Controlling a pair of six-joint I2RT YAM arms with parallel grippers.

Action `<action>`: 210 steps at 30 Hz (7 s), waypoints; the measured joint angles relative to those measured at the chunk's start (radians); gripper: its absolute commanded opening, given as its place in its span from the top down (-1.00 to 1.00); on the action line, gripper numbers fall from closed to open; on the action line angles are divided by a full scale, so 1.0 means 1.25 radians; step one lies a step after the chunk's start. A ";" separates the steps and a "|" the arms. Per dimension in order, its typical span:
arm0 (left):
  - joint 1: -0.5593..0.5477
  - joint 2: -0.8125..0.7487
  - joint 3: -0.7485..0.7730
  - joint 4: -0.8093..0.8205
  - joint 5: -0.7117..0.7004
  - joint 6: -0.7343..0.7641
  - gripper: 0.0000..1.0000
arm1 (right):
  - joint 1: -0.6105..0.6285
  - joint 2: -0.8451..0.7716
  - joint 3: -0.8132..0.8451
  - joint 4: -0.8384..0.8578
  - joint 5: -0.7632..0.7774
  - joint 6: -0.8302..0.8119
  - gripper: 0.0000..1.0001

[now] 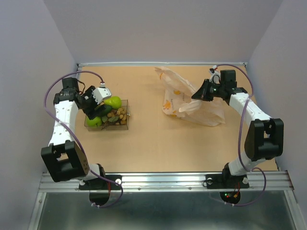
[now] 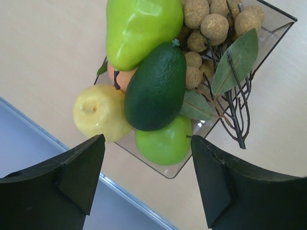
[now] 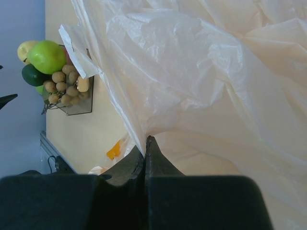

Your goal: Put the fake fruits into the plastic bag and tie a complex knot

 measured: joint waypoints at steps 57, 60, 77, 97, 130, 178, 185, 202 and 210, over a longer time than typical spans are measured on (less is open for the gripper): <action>-0.196 0.069 0.246 -0.103 0.209 -0.041 0.56 | 0.000 0.035 0.000 -0.002 -0.122 0.005 0.99; -0.323 0.094 0.246 -0.041 0.231 -0.128 0.58 | 0.000 0.036 0.000 -0.002 -0.175 0.013 0.99; -0.650 0.396 0.385 0.276 0.153 -0.538 -0.97 | 0.047 0.023 -0.079 0.423 -0.457 0.420 0.99; -0.244 0.046 0.122 0.251 0.024 -0.614 -0.97 | 0.047 0.016 -0.125 0.435 -0.341 0.351 0.99; -0.209 0.319 0.207 0.056 -0.108 -0.328 -0.50 | 0.047 0.005 -0.126 0.260 -0.243 0.164 0.99; -0.218 0.364 0.238 0.047 -0.103 -0.357 -0.45 | 0.047 0.014 -0.125 0.244 -0.244 0.150 0.99; -0.219 0.363 0.340 0.000 -0.081 -0.381 -0.38 | 0.047 0.014 -0.125 0.244 -0.243 0.147 0.99; -0.679 0.433 0.505 0.165 0.093 -0.603 -0.97 | 0.047 0.014 -0.124 0.240 -0.247 0.147 0.99; -0.555 0.352 0.453 0.159 0.062 -0.602 -0.97 | 0.047 0.014 -0.124 0.234 -0.247 0.147 0.99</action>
